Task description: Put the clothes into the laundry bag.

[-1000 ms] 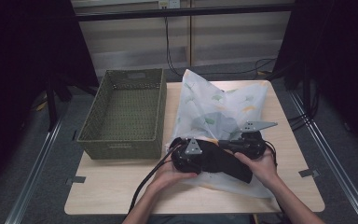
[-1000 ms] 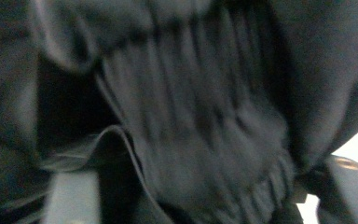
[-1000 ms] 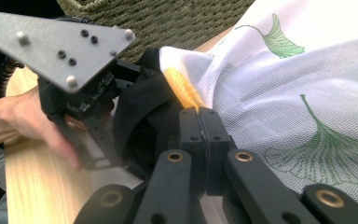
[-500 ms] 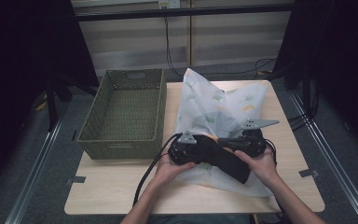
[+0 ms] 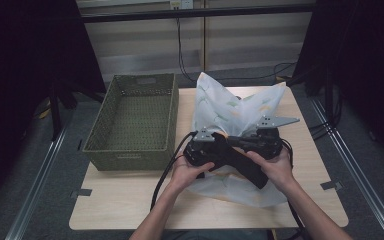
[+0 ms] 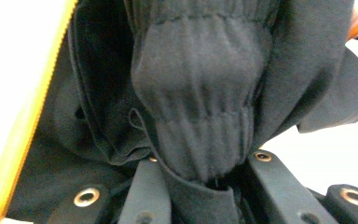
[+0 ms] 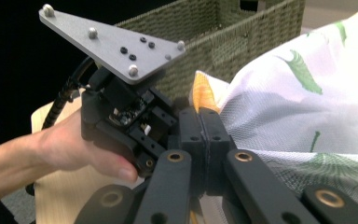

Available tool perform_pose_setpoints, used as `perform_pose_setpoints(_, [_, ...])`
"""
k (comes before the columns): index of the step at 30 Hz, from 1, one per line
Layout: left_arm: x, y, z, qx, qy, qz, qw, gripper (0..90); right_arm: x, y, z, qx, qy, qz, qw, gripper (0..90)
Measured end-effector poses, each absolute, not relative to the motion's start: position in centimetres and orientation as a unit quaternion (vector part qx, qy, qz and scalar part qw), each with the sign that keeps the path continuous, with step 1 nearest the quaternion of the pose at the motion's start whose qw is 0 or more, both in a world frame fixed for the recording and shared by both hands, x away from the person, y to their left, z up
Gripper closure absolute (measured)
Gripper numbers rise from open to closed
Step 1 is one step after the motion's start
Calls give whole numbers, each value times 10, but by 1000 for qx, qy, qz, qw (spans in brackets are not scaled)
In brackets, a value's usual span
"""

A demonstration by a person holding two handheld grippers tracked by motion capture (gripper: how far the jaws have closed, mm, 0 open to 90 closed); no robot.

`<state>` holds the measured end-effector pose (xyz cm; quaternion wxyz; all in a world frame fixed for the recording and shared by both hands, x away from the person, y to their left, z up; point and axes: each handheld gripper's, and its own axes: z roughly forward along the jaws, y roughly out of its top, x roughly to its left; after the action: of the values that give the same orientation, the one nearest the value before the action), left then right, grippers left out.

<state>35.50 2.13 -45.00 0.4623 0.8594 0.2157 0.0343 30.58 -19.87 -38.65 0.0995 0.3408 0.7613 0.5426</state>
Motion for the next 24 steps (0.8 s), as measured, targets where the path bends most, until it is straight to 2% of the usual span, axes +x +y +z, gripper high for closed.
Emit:
perform_pose_setpoints(7, [362, 15, -439, 837, 236, 39, 493, 799, 307, -191, -371, 325, 755, 560, 105, 900])
perform_pose_setpoints(17, [373, 12, -404, 797, 257, 81, 540, 818, 300, -192, -344, 303, 739, 590, 116, 900])
perform_pose_setpoints(20, [374, 8, -410, 794, 264, 84, 541, 818, 300, -193, -345, 303, 733, 599, 112, 900])
perform_pose_setpoints(24, [377, 2, -434, 800, 271, 75, 530, 817, 301, -194, -363, 315, 747, 576, 102, 900])
